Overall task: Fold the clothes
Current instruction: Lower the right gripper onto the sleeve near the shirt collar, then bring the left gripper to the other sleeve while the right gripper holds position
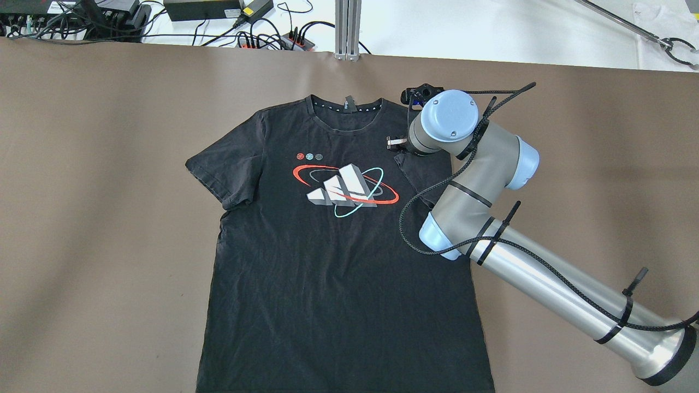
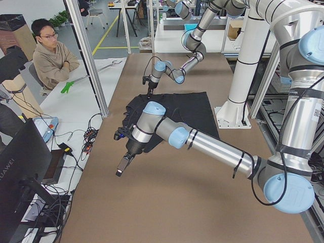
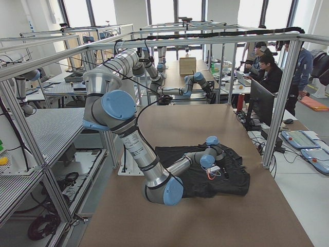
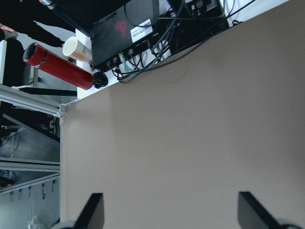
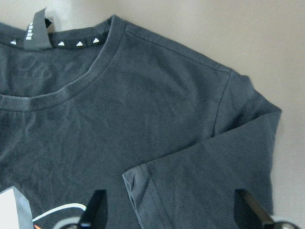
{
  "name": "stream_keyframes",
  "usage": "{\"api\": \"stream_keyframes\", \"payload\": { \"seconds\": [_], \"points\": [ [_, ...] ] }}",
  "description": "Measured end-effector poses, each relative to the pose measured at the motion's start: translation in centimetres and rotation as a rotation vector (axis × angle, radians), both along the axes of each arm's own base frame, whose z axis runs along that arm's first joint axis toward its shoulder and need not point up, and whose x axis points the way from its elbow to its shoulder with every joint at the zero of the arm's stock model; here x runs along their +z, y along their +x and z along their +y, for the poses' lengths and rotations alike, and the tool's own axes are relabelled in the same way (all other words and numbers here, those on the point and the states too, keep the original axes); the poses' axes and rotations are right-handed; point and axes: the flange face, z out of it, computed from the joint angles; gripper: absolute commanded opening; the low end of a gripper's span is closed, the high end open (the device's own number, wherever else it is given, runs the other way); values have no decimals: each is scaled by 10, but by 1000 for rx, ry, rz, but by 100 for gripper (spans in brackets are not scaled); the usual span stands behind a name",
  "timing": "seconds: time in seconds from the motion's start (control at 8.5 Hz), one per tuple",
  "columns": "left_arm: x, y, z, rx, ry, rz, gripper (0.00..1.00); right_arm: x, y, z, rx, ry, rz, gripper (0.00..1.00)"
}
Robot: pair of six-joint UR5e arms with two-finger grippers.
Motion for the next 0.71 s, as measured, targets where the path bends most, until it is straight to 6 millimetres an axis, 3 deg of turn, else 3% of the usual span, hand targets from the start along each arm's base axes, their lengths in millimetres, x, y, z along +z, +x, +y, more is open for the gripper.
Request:
{"api": "stream_keyframes", "payload": {
  "seconds": [0.12, 0.24, 0.47, 0.71],
  "points": [
    [-17, 29, -12, 21, -7, 88, 95, 3, 12, 0, 5, 13, -9, 95],
    [-22, 58, -26, 54, -17, 193, 91, 8, 31, -4, 8, 30, -9, 95],
    [11, 112, -50, 111, -28, 367, 83, 16, 62, -11, 1, 54, 0, 95],
    [32, 176, -57, 128, -73, 464, 74, 21, 75, -15, -4, 54, -1, 95]
  ]
}}
